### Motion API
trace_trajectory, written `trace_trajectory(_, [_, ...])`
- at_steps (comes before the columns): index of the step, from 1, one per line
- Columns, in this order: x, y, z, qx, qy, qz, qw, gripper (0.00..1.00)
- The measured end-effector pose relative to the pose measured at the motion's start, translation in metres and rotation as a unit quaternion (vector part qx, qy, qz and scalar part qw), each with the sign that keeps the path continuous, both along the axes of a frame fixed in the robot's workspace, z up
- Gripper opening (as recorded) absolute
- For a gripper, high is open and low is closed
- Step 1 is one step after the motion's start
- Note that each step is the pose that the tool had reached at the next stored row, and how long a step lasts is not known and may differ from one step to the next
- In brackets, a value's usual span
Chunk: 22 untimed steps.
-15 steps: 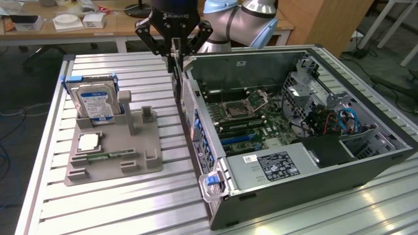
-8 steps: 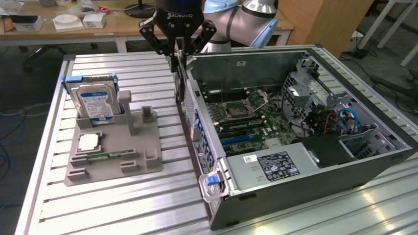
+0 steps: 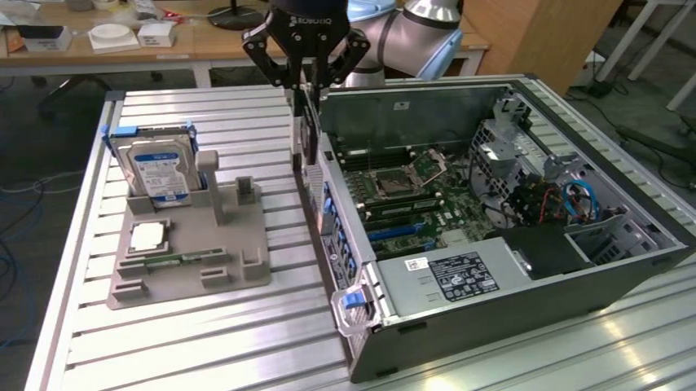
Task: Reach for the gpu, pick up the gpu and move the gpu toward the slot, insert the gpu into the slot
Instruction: 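Pick up the gpu and move the gpu toward the slot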
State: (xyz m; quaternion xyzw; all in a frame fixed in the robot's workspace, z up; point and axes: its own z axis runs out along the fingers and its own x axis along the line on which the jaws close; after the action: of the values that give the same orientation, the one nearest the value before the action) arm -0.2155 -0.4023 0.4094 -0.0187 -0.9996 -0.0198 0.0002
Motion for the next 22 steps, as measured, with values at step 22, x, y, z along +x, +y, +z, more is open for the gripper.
trace_trajectory(22, [0.045,0.0000,0.0014,0.0000,0.0027,0.000,1.0000,0.27])
